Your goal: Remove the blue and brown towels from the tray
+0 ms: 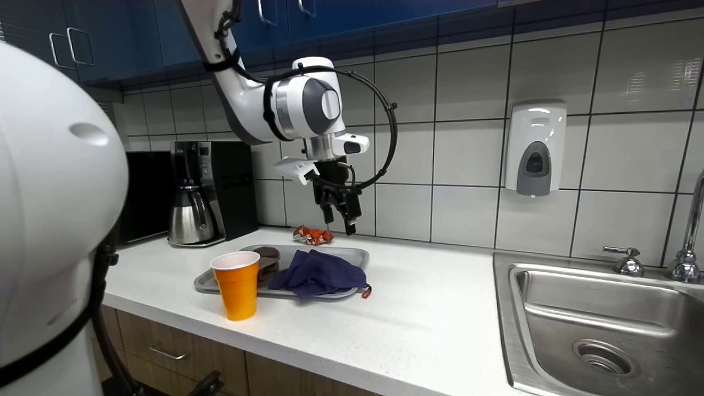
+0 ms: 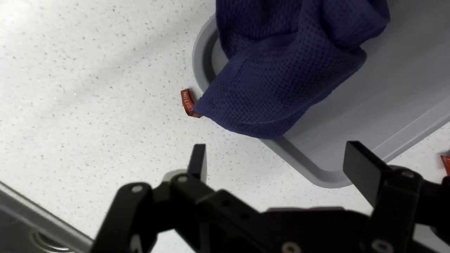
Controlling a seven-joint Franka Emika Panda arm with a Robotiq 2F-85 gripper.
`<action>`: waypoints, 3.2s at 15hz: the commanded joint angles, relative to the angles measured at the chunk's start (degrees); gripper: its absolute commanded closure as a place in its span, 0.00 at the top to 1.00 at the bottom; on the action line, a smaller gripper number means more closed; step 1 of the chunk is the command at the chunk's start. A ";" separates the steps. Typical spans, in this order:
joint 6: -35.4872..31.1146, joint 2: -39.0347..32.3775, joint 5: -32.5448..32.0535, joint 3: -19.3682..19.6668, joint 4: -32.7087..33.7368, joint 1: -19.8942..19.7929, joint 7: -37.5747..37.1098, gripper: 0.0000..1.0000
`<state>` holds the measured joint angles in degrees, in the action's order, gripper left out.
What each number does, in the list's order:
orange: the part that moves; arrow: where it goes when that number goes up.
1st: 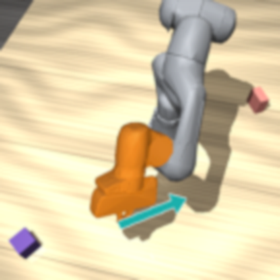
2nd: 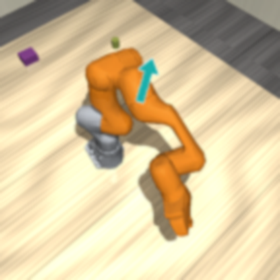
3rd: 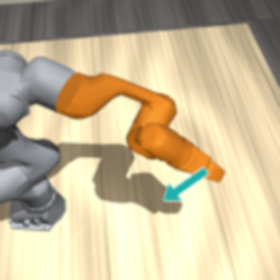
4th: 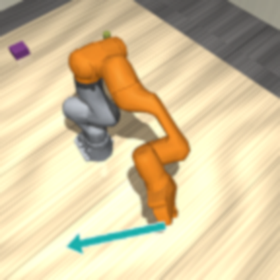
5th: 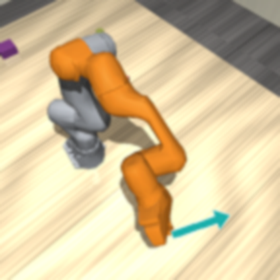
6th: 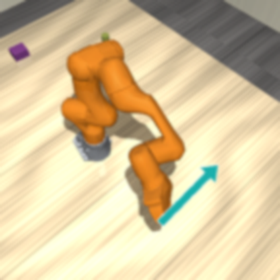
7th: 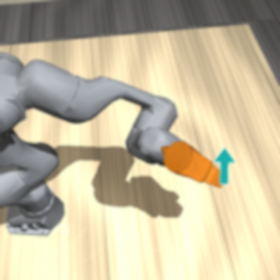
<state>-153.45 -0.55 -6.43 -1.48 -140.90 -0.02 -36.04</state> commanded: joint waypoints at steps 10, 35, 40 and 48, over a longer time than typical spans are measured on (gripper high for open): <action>-1.28 -15.76 -1.45 3.32 11.24 7.30 -12.33 1.00; 0.38 -18.82 1.94 5.41 10.68 12.07 -12.82 1.00; 0.46 -17.67 1.70 5.42 9.05 12.51 -12.99 0.49; 0.60 -13.93 0.39 6.04 6.17 12.70 -13.80 0.00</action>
<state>-154.49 -18.57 -5.59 3.70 -131.98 11.89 -48.41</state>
